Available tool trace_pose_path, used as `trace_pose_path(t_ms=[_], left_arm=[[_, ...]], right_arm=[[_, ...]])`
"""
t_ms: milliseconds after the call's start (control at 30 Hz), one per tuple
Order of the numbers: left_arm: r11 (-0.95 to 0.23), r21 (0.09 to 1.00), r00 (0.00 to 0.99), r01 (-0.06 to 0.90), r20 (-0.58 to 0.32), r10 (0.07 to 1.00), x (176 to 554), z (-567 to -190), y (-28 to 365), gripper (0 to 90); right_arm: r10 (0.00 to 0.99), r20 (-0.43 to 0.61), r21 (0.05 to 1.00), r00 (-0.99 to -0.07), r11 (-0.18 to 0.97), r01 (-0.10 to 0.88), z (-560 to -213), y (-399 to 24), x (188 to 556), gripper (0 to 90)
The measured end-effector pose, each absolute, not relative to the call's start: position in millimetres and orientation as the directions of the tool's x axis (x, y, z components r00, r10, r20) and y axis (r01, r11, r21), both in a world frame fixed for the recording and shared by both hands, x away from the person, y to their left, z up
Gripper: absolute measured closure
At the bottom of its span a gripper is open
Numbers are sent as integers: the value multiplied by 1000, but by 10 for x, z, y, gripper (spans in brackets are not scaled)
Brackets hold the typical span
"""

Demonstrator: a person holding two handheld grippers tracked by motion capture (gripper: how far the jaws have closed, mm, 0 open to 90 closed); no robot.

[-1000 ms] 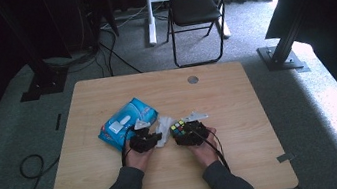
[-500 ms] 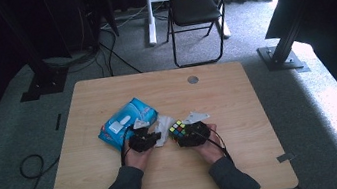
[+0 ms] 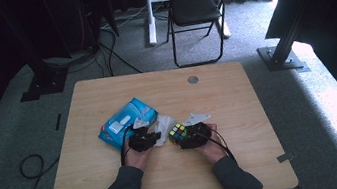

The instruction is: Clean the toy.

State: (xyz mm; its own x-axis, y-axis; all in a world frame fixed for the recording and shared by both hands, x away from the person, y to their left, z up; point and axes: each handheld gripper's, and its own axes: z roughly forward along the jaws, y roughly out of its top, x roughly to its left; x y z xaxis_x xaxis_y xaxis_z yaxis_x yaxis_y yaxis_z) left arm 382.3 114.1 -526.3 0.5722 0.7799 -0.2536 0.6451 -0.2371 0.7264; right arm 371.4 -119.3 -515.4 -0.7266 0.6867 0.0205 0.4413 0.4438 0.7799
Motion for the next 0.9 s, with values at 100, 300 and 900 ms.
trace_pose_path(t_ms=[100, 300, 900], left_arm=[[-235, 727, 571, 645, -255, 780, 3822, -5262, 1144, 847], [-235, 728, 572, 644, -255, 779, 3822, -5257, 1144, 847], [-229, 732, 575, 641, -262, 775, 3830, -5240, 1138, 846]], right_arm=[[688, 17, 780, -725, 445, 441, -5139, -1214, 3701, 280], [685, 21, 785, -728, 440, 436, -5109, -1275, 3679, 290], [741, 106, 807, -663, 326, 493, -5018, -1543, 3733, 442]])
